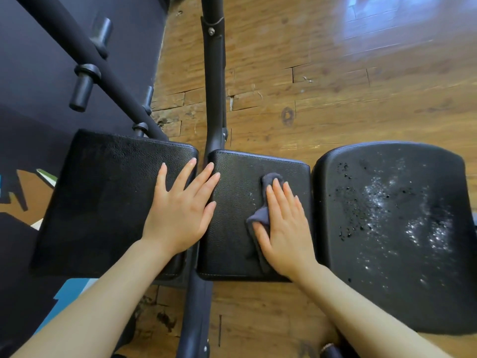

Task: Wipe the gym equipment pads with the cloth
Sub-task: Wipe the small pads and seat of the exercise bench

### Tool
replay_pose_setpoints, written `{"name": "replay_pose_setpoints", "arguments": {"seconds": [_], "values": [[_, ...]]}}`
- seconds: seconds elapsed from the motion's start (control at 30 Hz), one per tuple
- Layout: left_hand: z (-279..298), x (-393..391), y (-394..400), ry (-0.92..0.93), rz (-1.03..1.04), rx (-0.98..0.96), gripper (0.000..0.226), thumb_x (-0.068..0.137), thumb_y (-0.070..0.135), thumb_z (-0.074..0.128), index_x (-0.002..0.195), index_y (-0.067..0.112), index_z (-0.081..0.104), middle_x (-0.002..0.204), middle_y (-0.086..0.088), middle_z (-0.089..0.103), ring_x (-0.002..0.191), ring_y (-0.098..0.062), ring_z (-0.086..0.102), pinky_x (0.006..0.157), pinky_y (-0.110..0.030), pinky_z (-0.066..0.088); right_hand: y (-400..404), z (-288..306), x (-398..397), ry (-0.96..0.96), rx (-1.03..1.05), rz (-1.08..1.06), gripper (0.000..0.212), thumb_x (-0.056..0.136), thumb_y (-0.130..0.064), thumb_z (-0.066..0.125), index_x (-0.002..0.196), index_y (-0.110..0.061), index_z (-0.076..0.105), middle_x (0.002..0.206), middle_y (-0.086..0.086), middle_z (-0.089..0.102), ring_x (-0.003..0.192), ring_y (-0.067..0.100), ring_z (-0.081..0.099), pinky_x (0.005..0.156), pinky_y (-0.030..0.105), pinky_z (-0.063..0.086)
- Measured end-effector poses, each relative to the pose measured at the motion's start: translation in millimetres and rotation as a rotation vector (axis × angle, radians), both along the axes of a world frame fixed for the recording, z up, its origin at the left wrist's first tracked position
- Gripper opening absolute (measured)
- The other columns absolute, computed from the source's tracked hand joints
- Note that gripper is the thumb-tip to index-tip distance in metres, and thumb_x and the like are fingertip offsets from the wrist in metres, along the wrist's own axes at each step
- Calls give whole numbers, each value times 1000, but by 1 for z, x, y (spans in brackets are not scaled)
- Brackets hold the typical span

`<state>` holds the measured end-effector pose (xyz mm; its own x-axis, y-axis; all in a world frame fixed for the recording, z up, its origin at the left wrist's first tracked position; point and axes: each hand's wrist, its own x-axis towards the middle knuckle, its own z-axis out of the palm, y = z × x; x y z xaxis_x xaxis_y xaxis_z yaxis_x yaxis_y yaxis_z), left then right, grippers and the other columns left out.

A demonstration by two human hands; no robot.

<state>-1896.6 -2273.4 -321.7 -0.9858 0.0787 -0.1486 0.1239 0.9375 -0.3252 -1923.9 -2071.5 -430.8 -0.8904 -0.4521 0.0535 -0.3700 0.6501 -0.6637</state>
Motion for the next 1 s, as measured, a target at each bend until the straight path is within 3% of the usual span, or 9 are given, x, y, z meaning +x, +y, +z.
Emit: {"name": "replay_pose_setpoints", "arguments": {"seconds": [0.13,0.37,0.6,0.83,1.0], "values": [[-1,-2,-1,7,-6,-7,55,94,39,35,143,16,46,151,-3,41,142,-31,32,110,-67,18,-25,0,-55,-60,11,-157,78,89,-50,29,149,-1,24,158,14,17,147,29,10,119,41,11],[0,0,0,-10,13,3,55,94,39,35,143,17,47,151,-3,41,142,-31,32,109,-67,18,37,-14,31,-35,28,-38,75,92,-47,37,148,1,25,158,13,17,147,27,11,119,37,10],[-2,-2,-2,-5,2,-10,55,95,40,34,143,17,45,152,-3,40,142,-31,32,109,-68,18,-8,-8,-48,-56,58,-160,82,89,-53,26,150,1,19,159,16,11,148,29,4,119,34,1],[-1,0,0,-26,11,-8,56,94,39,34,144,15,45,152,-4,40,142,-31,32,109,-68,19,19,5,60,-14,-26,116,71,93,-45,40,149,-3,26,159,8,16,148,22,5,119,38,8],[0,-2,0,7,21,46,64,91,37,36,148,8,35,152,-6,39,142,-30,32,109,-67,20,-30,20,2,36,-19,136,70,94,-45,36,151,-7,23,159,7,15,148,20,4,120,35,6]]}}
